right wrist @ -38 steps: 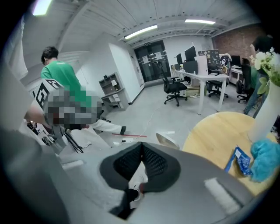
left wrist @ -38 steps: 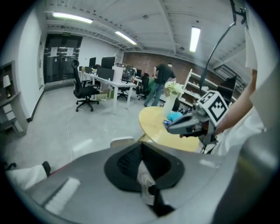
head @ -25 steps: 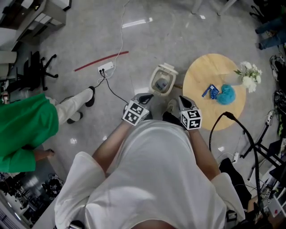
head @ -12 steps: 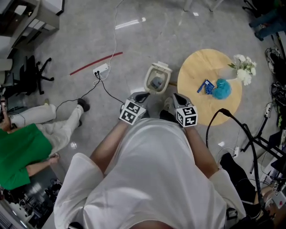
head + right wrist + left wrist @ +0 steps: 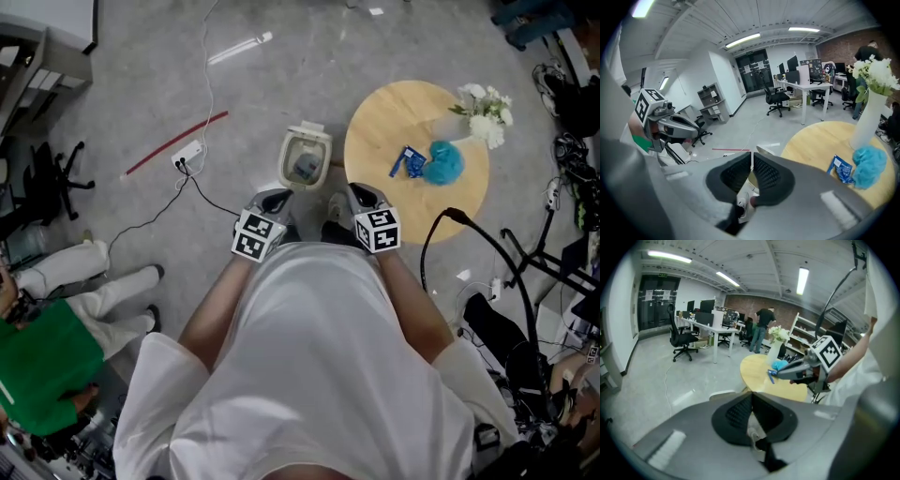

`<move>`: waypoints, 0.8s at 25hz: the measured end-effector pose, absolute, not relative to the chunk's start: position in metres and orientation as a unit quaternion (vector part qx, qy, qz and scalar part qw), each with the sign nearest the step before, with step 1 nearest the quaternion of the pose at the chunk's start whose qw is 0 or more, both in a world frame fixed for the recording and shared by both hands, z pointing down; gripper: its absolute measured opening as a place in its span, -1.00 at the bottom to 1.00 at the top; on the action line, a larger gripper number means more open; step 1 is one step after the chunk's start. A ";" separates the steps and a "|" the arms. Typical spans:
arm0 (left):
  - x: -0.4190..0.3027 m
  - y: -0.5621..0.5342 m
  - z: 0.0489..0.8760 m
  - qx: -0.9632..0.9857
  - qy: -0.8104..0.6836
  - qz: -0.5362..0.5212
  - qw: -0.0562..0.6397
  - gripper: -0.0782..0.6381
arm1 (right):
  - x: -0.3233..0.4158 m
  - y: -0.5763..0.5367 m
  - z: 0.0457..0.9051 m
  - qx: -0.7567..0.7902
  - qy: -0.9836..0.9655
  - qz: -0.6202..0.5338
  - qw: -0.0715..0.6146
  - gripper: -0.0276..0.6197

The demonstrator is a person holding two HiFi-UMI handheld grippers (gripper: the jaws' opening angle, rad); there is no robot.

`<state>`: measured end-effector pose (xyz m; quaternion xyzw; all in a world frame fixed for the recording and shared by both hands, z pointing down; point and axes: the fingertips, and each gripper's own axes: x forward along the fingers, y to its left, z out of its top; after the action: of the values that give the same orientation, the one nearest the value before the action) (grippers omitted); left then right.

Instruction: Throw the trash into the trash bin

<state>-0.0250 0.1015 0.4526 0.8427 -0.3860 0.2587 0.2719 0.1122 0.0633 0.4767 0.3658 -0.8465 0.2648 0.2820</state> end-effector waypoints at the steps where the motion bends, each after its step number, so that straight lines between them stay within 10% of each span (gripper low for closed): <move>1: -0.023 0.100 0.451 0.842 -0.386 0.259 0.273 -0.77 | 0.117 0.062 0.478 0.369 -0.844 0.267 0.283 -0.85; 20: -0.001 0.082 0.461 0.834 -0.391 0.267 0.284 -0.77 | 0.231 0.023 0.519 0.440 -0.789 0.266 0.337 -0.66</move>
<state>-0.0010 0.0817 0.4613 0.8339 -0.3907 0.2666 0.2843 0.2313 0.0229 0.5192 0.4398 -0.7889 0.2656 0.3372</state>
